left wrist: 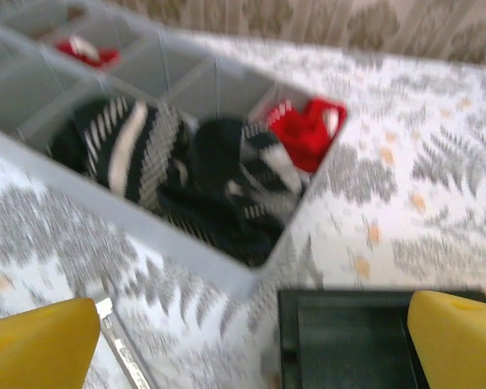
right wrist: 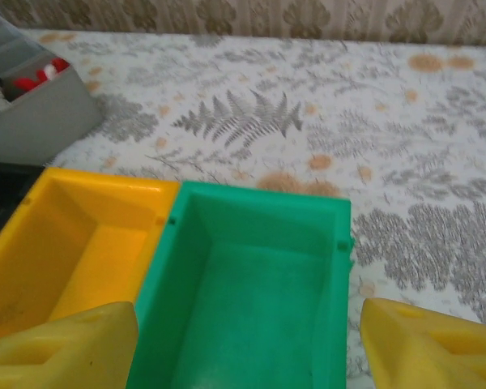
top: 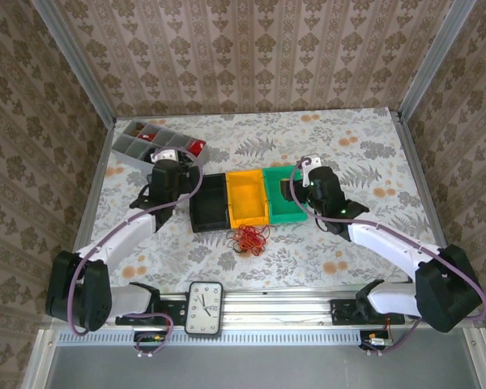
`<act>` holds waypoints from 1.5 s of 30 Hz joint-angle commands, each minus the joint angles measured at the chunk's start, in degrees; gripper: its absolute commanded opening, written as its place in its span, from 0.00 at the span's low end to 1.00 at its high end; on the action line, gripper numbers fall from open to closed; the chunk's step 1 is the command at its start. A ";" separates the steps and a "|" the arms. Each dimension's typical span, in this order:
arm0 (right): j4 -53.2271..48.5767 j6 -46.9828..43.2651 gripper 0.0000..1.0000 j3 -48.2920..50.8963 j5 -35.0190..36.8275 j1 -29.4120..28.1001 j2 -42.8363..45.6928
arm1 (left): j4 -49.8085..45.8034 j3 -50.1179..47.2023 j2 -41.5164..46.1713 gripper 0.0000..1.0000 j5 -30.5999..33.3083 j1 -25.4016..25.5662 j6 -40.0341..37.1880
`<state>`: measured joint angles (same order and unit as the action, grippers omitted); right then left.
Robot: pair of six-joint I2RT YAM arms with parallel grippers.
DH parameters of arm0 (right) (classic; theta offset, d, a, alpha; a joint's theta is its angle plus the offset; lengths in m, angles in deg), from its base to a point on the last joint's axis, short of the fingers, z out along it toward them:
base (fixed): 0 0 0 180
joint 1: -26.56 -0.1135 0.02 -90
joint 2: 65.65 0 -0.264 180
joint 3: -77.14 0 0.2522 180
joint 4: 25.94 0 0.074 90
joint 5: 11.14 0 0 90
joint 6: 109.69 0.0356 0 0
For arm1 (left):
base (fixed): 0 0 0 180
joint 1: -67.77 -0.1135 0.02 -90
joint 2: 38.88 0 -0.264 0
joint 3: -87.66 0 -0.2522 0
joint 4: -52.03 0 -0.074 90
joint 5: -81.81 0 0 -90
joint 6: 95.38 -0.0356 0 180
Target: Untangle the cables
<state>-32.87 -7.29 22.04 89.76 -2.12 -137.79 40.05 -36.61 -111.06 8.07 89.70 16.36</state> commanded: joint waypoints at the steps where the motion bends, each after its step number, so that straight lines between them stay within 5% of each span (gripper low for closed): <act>1: -1.75 4.01 0.73 0.91 5.44 -0.14 -1.03 | -6.26 -1.70 -0.27 0.94 -3.59 0.43 7.43; 9: -2.06 4.62 0.73 0.13 6.09 -0.32 -2.66 | -7.49 -0.15 -8.28 0.77 -8.90 1.33 11.18; 30: -3.00 4.30 0.73 -0.75 1.99 -1.93 -4.82 | -13.70 17.74 -27.83 0.01 -8.07 8.06 10.70; 40: -9.64 -8.02 0.72 -2.96 -14.93 -8.06 -6.28 | -16.15 33.89 -39.84 0.01 -6.14 8.13 0.25; 45: -13.61 -11.12 0.69 -5.52 -22.38 -10.81 -8.46 | -17.31 38.14 -40.07 0.43 -7.52 7.60 -5.37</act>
<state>-42.25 -14.22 19.37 74.50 -11.63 -144.41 24.82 -0.91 -151.78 0.70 97.39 16.25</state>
